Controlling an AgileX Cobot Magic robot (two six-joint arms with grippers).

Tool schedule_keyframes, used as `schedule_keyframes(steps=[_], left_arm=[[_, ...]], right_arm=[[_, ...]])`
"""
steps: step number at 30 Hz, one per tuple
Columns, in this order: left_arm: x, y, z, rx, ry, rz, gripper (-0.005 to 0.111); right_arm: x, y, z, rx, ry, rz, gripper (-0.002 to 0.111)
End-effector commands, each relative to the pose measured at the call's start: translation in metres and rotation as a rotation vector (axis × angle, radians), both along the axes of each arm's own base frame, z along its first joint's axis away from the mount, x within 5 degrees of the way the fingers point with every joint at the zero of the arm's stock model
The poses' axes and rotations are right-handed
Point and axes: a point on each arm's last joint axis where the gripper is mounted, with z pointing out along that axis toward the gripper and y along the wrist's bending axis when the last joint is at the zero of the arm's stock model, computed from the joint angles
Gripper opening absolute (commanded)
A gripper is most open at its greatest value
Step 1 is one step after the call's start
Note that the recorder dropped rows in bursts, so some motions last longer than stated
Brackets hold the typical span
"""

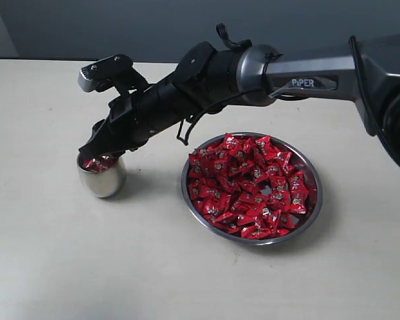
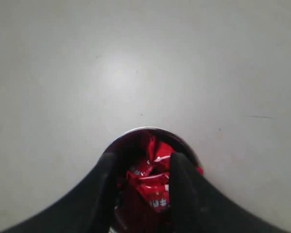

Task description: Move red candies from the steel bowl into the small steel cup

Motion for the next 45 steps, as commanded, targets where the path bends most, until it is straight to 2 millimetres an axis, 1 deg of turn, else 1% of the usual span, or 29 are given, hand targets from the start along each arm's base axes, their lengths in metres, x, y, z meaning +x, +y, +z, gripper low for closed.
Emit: schedule_keyframes(steps=[1,4,9,13,16,18,20,22,23,25,30,31,33,34,39,45], left_arm=[[0.0,0.0,0.0,0.001,-0.007,0.001,0.0],[0.0,0.0,0.0,0.001,-0.007,0.001,0.0],[0.0,0.0,0.0,0.001,-0.007,0.001,0.0],[0.0,0.0,0.0,0.001,-0.007,0.001,0.0],[0.0,0.0,0.0,0.001,-0.007,0.001,0.0],[0.0,0.0,0.0,0.001,-0.007,0.001,0.0],[0.0,0.0,0.0,0.001,-0.007,0.001,0.0],[0.0,0.0,0.0,0.001,-0.007,0.001,0.0],[0.0,0.0,0.0,0.001,-0.007,0.001,0.0],[0.0,0.0,0.0,0.001,-0.007,0.001,0.0],[0.0,0.0,0.0,0.001,-0.007,0.001,0.0],[0.0,0.0,0.0,0.001,-0.007,0.001,0.0],[0.0,0.0,0.0,0.001,-0.007,0.001,0.0],[0.0,0.0,0.0,0.001,-0.007,0.001,0.0],[0.0,0.0,0.0,0.001,-0.007,0.001,0.0],[0.0,0.0,0.0,0.001,-0.007,0.001,0.0]], right_arm=[[0.002,0.001,0.009,0.019,-0.021,-0.01,0.035],[0.004,-0.001,0.024,0.043,-0.073,-0.04,0.035],[0.003,-0.003,0.038,0.064,-0.093,-0.041,0.035],[0.003,-0.009,0.059,0.083,-0.13,-0.051,0.035],[0.007,-0.018,0.078,0.1,-0.145,-0.085,0.035],[0.012,-0.029,0.094,0.114,-0.155,-0.125,0.035],[0.019,-0.04,0.106,0.117,-0.165,-0.175,0.033],[0.024,-0.051,0.116,0.115,-0.174,-0.22,0.028],[0.027,-0.057,0.121,0.112,-0.18,-0.247,0.023],[0.03,-0.067,0.128,0.115,-0.202,-0.285,0.017],[0.025,-0.086,0.146,0.164,-0.266,-0.377,0.016],[0.024,-0.089,0.148,0.18,-0.276,-0.408,0.013],[0.021,-0.098,0.154,0.204,-0.317,-0.453,0.001],[0.019,-0.102,0.158,0.216,-0.336,-0.469,-0.001],[0.011,-0.121,0.173,0.22,-0.407,-0.481,-0.001],[0.005,-0.153,0.204,0.271,-0.473,-0.54,-0.001]])
